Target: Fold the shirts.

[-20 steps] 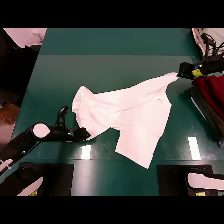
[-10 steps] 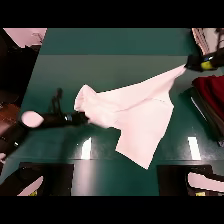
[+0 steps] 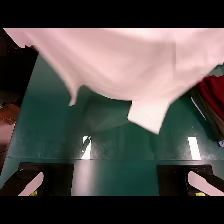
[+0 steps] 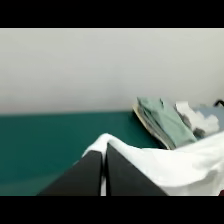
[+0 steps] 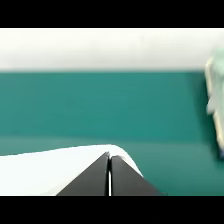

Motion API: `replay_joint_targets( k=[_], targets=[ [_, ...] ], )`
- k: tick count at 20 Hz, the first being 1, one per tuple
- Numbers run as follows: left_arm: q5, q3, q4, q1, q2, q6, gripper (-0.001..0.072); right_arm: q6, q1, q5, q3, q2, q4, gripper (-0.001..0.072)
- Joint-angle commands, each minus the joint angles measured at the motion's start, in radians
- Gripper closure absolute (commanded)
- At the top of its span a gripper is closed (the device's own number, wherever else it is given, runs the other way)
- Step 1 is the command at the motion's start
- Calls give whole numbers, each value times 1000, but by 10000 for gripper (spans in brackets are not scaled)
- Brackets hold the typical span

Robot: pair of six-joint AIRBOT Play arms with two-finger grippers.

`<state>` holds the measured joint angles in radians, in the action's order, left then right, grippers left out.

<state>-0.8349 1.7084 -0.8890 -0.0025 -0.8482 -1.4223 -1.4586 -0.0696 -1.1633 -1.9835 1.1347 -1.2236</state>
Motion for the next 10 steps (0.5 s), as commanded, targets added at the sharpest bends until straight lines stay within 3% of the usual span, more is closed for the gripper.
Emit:
replay_joint_targets(
  k=[1, 4, 10],
  targets=[
    [-11, 314, -108, 27, 0, 17, 683, 3, -33, 64, -98, -109, -1, 702],
    [-44, 421, -98, 27, 0, 15, 683, 3, -68, 172, -20, -254, -1, 702],
    [-159, 436, -40, 27, 0, -29, 683, 10, -204, 116, 32, -426, -8, 703]
  ],
)
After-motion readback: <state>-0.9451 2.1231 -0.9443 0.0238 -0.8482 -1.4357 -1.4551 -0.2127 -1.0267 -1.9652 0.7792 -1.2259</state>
